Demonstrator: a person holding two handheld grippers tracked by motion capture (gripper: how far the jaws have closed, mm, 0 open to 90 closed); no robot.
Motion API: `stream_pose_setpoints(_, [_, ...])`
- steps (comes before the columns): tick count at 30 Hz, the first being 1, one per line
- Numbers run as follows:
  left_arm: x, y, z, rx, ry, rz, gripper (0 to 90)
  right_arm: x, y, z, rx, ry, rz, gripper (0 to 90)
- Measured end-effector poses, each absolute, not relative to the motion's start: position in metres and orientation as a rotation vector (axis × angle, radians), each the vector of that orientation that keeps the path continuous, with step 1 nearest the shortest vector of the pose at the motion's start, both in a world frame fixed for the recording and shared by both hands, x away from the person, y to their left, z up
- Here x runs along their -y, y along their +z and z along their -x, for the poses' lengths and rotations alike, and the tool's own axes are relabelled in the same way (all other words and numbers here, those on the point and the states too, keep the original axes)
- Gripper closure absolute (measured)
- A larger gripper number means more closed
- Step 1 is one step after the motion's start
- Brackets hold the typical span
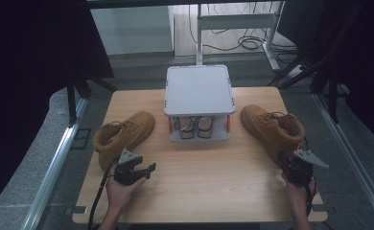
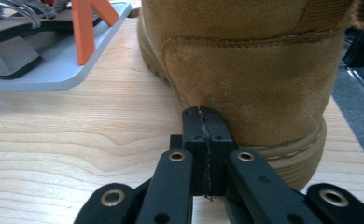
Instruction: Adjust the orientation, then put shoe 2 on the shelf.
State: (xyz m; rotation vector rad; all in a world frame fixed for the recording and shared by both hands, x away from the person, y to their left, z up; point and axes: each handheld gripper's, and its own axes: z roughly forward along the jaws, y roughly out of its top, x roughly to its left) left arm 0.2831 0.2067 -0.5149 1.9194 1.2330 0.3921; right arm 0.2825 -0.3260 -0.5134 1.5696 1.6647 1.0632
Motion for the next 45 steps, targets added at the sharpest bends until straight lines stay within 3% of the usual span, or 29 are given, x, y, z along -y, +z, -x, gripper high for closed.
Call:
stream_pose_setpoints(8, [-0.205,-0.516,-0.284,-1.232,0.391,-1.923,34.5,0.336,-0.515,-0.282,-1.628,1.075,-1.595,89.7])
stream_pose_setpoints(30, [-0.207,-0.511,-0.28,-1.21,0.382,-1.878,34.5,0.308,-0.512,-0.284,-1.73,1.123,-1.501,85.7])
stream_pose_setpoints(40, [-0.214,-0.479,-0.273,-1.205,0.458,-1.844,34.4,0.307,-0.512,-0.283,-1.746,1.148,-1.491,72.0])
stream_pose_setpoints(45, [-0.221,-0.459,-0.272,-1.204,0.498,-1.821,35.4,0.306,-0.512,-0.283,-1.759,1.175,-1.479,69.6])
